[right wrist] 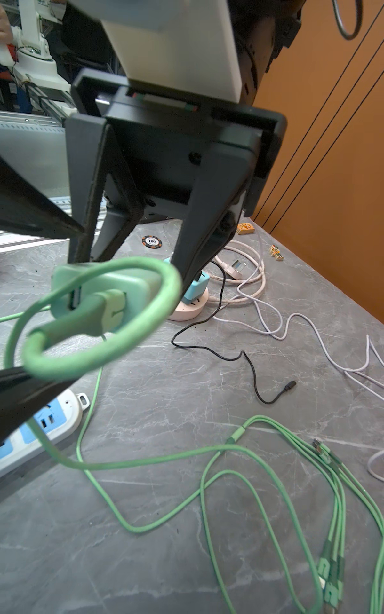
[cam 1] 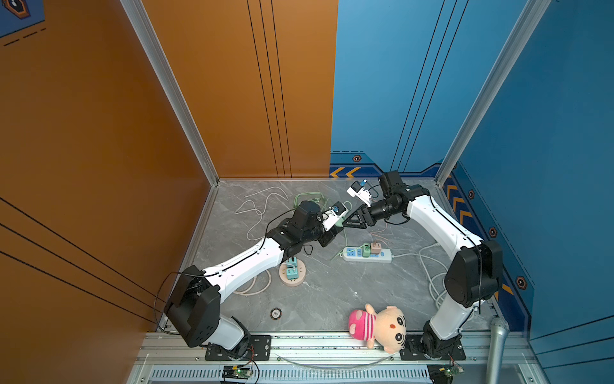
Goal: Insert plugs into power strip
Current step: Insert the plug into the socket.
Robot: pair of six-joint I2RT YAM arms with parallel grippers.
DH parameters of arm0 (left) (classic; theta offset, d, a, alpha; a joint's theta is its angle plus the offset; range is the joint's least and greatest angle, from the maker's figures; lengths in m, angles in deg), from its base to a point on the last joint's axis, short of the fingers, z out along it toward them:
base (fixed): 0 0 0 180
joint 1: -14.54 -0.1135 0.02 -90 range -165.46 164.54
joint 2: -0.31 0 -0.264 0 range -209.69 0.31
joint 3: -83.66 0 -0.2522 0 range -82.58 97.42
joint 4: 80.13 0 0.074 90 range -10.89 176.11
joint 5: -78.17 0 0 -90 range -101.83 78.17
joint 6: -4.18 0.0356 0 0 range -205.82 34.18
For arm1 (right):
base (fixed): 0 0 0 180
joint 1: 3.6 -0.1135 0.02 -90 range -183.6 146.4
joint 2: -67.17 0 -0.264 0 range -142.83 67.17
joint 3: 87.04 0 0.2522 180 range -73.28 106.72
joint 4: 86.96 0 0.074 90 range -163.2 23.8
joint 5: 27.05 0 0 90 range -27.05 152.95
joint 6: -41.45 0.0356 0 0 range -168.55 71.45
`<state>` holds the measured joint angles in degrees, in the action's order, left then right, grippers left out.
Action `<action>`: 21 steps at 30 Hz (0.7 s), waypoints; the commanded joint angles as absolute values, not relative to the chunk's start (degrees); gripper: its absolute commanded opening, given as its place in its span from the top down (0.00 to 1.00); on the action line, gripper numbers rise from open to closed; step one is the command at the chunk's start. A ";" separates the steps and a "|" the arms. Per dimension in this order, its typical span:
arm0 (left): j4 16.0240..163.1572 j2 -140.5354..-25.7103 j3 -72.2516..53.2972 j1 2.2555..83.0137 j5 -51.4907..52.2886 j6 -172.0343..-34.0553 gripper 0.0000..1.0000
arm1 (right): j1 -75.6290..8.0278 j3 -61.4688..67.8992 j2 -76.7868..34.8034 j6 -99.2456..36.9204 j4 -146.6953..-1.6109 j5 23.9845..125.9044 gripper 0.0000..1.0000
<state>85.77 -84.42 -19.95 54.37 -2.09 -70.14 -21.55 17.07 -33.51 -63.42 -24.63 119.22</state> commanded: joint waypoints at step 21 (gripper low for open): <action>91.24 -86.69 -19.50 56.15 -0.50 -67.35 0.74 | -21.68 19.79 -37.11 -61.94 -21.85 117.80 0.55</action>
<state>88.39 -86.54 -19.97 55.59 -1.66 -68.44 -21.58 18.27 -36.05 -61.80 -24.08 118.60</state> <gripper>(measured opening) 0.434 0.453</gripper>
